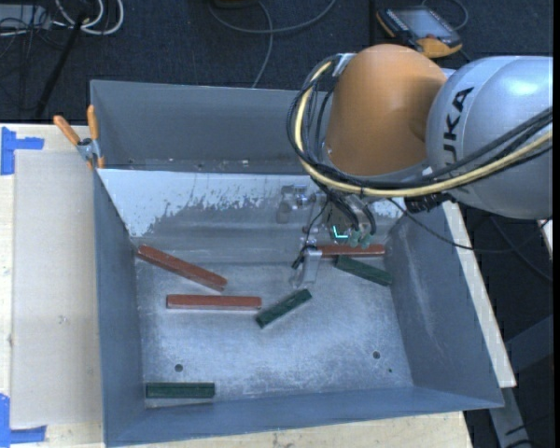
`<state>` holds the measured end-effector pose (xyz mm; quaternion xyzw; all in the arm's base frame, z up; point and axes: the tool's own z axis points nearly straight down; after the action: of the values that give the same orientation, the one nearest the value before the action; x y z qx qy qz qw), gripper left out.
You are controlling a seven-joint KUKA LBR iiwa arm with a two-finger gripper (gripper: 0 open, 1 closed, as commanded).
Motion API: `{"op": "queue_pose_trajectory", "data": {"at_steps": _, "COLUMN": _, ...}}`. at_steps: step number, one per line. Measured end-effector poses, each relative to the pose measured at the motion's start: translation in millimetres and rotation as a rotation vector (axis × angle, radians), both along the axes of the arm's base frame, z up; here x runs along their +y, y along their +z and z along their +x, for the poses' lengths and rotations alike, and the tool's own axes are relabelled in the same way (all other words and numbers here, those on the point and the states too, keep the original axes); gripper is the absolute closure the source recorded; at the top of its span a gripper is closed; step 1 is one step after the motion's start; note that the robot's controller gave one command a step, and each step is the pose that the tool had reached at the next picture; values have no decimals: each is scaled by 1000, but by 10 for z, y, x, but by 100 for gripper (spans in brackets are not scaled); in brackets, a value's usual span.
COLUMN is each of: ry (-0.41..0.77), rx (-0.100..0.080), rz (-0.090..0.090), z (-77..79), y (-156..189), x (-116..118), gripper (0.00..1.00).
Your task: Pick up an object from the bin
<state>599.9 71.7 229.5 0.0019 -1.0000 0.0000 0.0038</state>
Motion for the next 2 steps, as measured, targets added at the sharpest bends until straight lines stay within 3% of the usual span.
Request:
{"op": "queue_pose_trajectory", "data": {"at_steps": 1, "ry": 163, "rx": 2, "rz": 1, "z": -538, "y": -982, "x": -475, "gripper": 0}}
{"op": "queue_pose_trajectory", "data": {"at_steps": 2, "ry": 257, "rx": -8, "rz": 1, "z": 6, "y": -1632, "x": -465, "gripper": 0}}
